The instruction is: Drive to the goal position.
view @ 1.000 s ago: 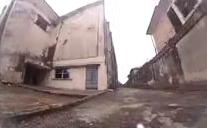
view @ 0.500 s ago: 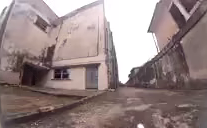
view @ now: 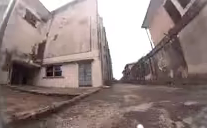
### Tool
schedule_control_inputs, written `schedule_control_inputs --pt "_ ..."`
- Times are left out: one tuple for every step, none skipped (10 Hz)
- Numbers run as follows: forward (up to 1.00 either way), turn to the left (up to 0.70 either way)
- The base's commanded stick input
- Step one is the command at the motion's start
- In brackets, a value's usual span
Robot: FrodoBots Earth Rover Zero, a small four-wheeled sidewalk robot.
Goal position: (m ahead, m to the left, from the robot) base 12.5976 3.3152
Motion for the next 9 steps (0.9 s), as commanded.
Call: schedule_control_inputs --pt "0.85 0.00" --pt "0.85 0.00" --pt "0.85 0.00" --pt "0.85 0.00" --pt "0.85 0.00" --pt "0.85 0.00" --pt "0.85 0.00" --pt "0.85 0.00" --pt "0.85 0.00"
